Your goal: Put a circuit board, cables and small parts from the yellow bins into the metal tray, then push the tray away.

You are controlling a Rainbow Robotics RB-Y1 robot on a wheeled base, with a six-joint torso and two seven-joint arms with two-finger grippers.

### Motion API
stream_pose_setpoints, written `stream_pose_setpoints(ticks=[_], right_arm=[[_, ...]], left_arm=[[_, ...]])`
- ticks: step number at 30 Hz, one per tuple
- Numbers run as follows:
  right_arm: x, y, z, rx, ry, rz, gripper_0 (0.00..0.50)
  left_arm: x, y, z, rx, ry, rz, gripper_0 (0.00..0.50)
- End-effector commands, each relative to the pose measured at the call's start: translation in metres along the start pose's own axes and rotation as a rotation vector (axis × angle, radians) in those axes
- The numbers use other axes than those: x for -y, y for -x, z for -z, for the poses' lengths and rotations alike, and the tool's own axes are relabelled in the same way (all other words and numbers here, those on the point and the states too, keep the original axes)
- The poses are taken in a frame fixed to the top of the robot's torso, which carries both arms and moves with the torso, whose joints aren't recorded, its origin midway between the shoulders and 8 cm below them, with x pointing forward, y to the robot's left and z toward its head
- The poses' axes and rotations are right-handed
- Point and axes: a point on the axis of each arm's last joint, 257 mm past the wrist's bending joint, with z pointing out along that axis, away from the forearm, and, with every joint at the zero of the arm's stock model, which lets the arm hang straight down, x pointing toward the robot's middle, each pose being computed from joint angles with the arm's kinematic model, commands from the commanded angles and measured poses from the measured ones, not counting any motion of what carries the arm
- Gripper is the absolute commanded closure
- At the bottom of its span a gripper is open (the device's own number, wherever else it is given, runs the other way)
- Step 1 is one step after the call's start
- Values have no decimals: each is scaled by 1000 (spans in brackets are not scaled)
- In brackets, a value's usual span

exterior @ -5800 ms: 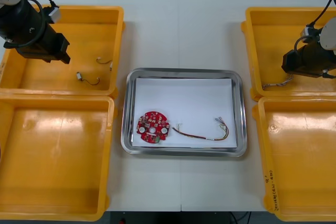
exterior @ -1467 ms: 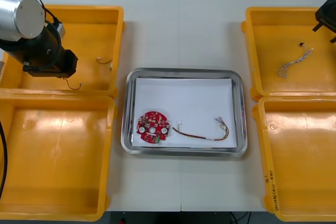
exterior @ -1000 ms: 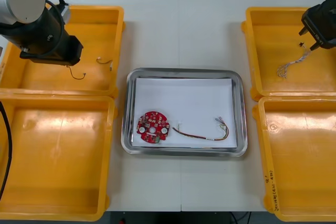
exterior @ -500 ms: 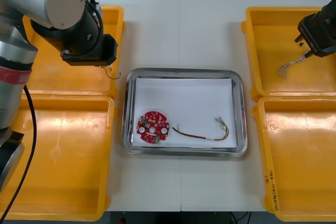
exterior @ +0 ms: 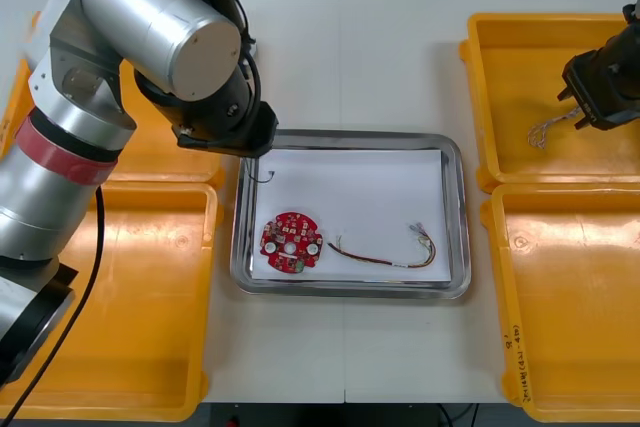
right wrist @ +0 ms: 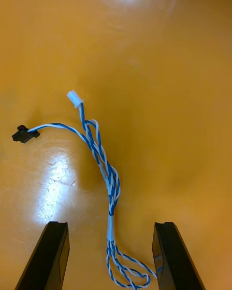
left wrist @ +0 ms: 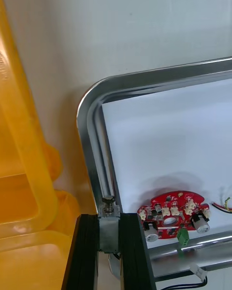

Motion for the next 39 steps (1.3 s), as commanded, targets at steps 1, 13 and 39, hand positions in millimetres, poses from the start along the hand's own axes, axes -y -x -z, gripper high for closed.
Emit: stream_pose_setpoints(ticks=[1,13,39], right_arm=[[-12,-15,-8,-23,40,-50,0],[-9,-21,-19,-33,50,-81,0],[-9,-23,-18,-55,61,-88,500]], left_arm=[[41,22,18,85,-55,56,500],[65,23,-15,100,-78,27,500],[59,17,-78,97,-61,-1,500]])
